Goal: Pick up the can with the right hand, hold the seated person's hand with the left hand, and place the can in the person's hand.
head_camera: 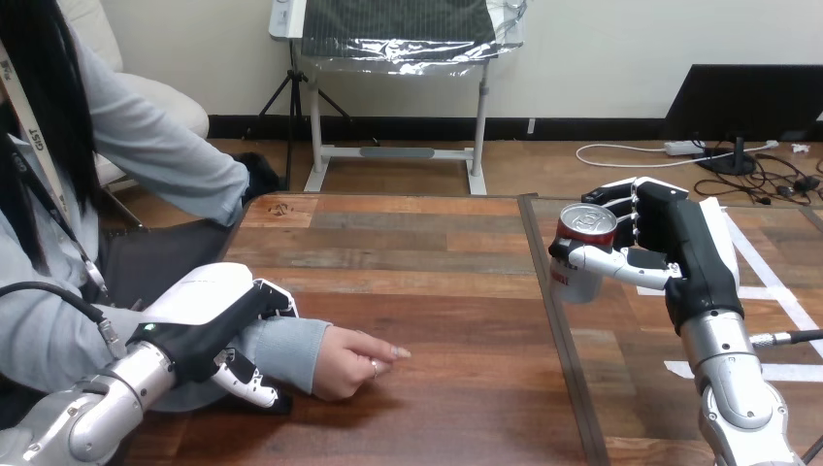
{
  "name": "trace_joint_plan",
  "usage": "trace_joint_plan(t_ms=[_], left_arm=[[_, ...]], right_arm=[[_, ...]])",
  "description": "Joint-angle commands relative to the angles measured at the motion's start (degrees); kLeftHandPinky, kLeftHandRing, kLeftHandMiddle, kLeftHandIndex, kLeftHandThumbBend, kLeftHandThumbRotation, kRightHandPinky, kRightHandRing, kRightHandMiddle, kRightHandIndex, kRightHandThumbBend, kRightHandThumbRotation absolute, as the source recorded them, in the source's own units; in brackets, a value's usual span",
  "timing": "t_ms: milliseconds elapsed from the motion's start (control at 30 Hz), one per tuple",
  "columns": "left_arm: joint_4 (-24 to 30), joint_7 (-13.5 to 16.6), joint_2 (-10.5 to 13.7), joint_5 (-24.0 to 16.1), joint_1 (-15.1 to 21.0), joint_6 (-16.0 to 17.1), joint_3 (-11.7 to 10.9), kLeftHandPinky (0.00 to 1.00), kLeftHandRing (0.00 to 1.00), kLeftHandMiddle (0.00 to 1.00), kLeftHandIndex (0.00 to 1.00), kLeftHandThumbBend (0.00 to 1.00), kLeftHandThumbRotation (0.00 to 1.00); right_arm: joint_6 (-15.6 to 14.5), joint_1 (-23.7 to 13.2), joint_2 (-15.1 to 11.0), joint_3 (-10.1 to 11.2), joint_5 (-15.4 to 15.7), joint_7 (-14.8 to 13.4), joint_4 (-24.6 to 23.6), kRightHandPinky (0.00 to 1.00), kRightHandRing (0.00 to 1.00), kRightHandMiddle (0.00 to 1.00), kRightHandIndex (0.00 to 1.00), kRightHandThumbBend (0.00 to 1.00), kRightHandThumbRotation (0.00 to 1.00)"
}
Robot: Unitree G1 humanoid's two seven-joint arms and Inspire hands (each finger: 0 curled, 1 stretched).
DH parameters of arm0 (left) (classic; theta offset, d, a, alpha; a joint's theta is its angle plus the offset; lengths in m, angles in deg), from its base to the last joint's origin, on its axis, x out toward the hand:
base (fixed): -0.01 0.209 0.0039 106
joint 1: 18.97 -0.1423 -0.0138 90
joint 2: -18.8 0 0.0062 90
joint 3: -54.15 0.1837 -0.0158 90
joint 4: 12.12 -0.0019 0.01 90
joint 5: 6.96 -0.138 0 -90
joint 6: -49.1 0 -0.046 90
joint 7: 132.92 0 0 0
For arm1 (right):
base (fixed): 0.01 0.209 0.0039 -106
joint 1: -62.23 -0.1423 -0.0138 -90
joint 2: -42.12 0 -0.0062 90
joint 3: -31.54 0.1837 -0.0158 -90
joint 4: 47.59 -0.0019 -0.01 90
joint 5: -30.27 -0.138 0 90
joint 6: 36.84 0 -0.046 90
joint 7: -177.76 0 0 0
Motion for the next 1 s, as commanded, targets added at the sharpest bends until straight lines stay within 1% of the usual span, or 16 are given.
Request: trace_joint_plan(t_ms=[0, 133, 233, 400, 600, 800, 967], left_arm=[[3.77, 0.71, 1.01, 1.63, 0.63, 3.29, -0.32, 0.34, 0.38, 0.43, 0.44, 0.96, 0.00], [4.68, 1.43, 1.17, 1.50, 0.46, 4.51, -0.35, 0.32, 0.36, 0.41, 0.43, 0.96, 0.00], [5.42, 1.24, 1.21, 1.72, 0.32, 4.93, -0.52, 0.31, 0.35, 0.41, 0.43, 0.95, 0.00], [6.42, 1.10, 1.11, 2.14, 0.07, 5.25, -0.86, 0.30, 0.33, 0.39, 0.42, 0.92, 0.03], [8.08, 1.20, 1.13, 2.12, -0.20, 5.20, -1.03, 0.29, 0.33, 0.38, 0.41, 0.89, 0.07], [9.01, 1.97, 0.92, 2.44, -0.33, 6.33, -1.29, 0.29, 0.32, 0.37, 0.41, 0.87, 0.10], [9.52, 2.77, 0.64, 2.21, -0.16, 6.77, -1.35, 0.28, 0.30, 0.36, 0.40, 0.87, 0.10]], right_arm=[[1.07, -3.96, 0.46, -0.17, -0.17, -0.68, -2.84, 0.37, 0.41, 0.47, 0.50, 0.75, 0.00], [0.99, -4.25, 0.66, -0.27, -0.18, -0.34, -2.41, 0.38, 0.41, 0.47, 0.50, 0.75, 0.00], [0.98, -4.51, 0.87, -0.35, -0.25, 0.02, -1.96, 0.38, 0.42, 0.47, 0.50, 0.75, 0.00], [0.84, -4.89, 1.13, -0.53, -0.12, 0.26, -1.22, 0.40, 0.42, 0.47, 0.50, 0.74, 0.00], [0.89, -5.36, 1.30, -1.14, 0.73, -0.21, -0.18, 0.40, 0.42, 0.47, 0.51, 0.74, 0.00], [0.80, -5.85, 1.62, -1.70, 1.99, -1.40, 0.97, 0.39, 0.42, 0.46, 0.51, 0.75, 0.00], [0.86, -6.28, 2.23, -1.77, 1.69, -0.67, 1.82, 0.38, 0.41, 0.46, 0.51, 0.76, 0.00]])
